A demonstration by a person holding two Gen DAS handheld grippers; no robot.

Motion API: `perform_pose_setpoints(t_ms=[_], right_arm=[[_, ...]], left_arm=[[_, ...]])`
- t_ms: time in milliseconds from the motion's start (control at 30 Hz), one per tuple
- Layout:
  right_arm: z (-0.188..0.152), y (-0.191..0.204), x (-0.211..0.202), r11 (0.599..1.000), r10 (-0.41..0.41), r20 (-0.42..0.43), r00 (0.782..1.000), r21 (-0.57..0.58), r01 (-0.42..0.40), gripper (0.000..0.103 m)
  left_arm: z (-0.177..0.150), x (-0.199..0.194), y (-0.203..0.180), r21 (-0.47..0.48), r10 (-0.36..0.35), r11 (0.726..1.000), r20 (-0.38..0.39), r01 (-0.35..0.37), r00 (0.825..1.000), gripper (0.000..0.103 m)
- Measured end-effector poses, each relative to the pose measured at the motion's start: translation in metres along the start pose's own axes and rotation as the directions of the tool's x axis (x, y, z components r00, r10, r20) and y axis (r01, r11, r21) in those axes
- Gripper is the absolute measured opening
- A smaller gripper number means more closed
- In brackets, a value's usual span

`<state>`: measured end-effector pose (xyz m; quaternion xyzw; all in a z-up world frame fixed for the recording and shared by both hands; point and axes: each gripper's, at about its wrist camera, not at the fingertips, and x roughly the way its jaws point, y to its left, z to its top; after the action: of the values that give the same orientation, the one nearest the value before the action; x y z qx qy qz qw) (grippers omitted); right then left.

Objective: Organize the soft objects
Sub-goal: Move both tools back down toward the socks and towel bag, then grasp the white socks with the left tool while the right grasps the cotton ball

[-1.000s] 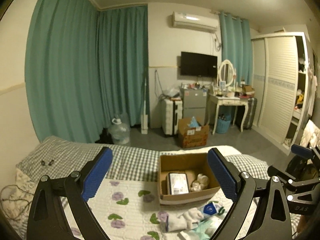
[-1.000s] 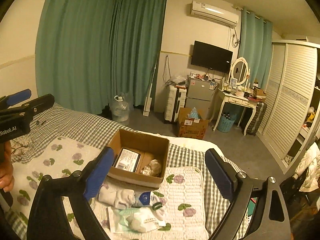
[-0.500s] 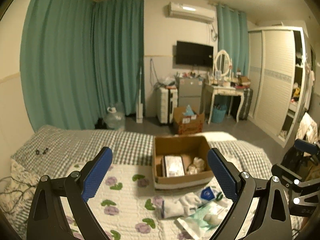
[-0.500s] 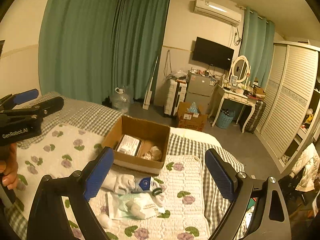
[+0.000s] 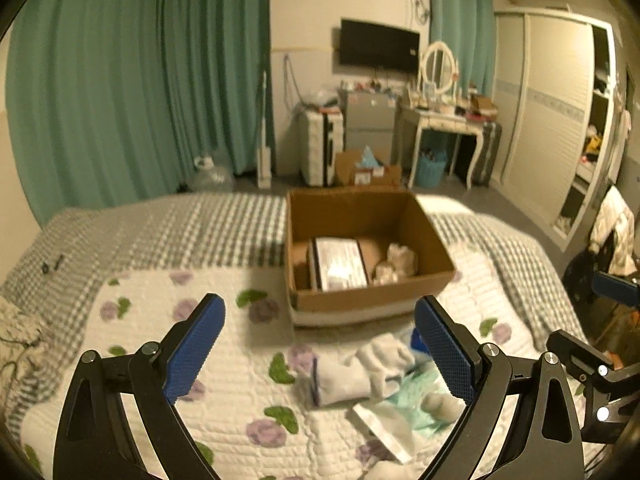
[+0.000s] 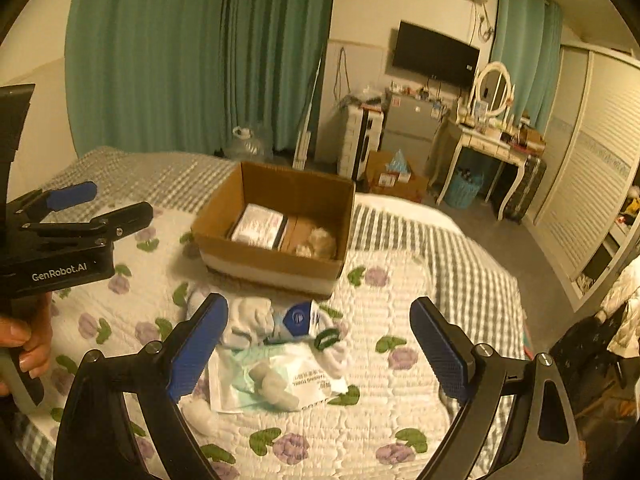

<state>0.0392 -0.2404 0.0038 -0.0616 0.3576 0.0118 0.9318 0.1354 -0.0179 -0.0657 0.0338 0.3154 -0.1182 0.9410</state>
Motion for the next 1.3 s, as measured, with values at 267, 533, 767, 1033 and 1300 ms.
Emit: perform_pose_setpoints(t_ms=[267, 533, 767, 1033, 1300], right_arm=[[-0.032, -0.001, 0.058, 0.999, 0.037, -0.131, 0.991, 0.024, -0.034, 0.093], [-0.069, 0.013, 0.109, 0.998, 0.068, -0.258, 0.964, 0.013, -0.067, 0.092], [-0.092, 0.028, 0.151, 0.996, 0.067, -0.356, 0.932, -0.024, -0.080, 0.076], [-0.102, 0.022, 0.167, 0.991, 0.129, -0.404, 0.905, 0.031, -0.127, 0.068], [-0.105, 0.030, 0.164, 0.979, 0.199, -0.412, 0.889, 0.042, -0.200, 0.032]], left_arm=[[-0.033, 0.064, -0.008, 0.033, -0.027, 0.999, -0.156, 0.033, 0.987, 0.097], [-0.072, 0.116, -0.014, 0.056, -0.058, 0.995, -0.321, 0.080, 0.945, 0.097], [-0.090, 0.140, -0.024, 0.081, -0.078, 0.990, -0.390, 0.119, 0.918, 0.097], [-0.100, 0.169, -0.020, 0.005, -0.105, 0.993, -0.433, 0.119, 0.895, 0.097], [-0.099, 0.152, -0.022, 0.035, -0.104, 0.991, -0.413, 0.130, 0.905, 0.047]])
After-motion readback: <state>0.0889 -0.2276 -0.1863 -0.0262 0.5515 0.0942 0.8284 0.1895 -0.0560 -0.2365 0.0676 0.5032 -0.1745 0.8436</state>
